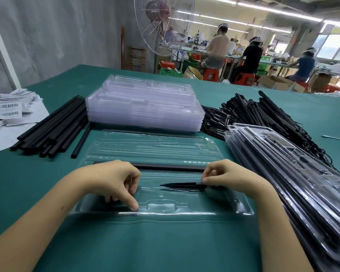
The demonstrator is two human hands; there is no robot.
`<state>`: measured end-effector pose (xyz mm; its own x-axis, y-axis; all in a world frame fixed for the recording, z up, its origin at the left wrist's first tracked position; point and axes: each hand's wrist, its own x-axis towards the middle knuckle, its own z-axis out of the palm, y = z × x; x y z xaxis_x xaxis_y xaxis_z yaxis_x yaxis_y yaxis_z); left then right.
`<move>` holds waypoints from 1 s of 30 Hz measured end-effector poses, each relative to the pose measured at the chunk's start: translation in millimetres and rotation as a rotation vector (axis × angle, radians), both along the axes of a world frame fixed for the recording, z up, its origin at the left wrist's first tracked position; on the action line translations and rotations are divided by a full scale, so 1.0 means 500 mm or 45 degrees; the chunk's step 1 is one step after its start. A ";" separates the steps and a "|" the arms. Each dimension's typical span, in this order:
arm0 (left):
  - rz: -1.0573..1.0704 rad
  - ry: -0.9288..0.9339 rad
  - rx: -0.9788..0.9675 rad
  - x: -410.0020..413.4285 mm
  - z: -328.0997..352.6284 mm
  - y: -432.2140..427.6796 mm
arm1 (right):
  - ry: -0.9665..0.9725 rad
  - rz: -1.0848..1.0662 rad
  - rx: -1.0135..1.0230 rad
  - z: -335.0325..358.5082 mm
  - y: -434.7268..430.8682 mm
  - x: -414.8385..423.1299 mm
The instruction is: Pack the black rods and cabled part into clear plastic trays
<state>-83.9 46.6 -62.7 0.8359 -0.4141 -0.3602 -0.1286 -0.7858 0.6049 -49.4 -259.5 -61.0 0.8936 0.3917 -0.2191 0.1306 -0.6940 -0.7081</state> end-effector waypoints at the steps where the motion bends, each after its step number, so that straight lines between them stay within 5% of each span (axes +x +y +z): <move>1: 0.001 0.005 0.000 0.000 -0.001 0.001 | -0.011 -0.011 -0.014 -0.001 0.003 -0.001; 24: -0.006 0.101 -0.141 0.003 -0.006 0.017 | -0.100 -0.066 -0.246 -0.007 0.023 0.000; 30: 0.339 -0.278 -0.479 0.024 -0.010 0.026 | -0.083 -0.039 -0.524 0.086 0.070 0.045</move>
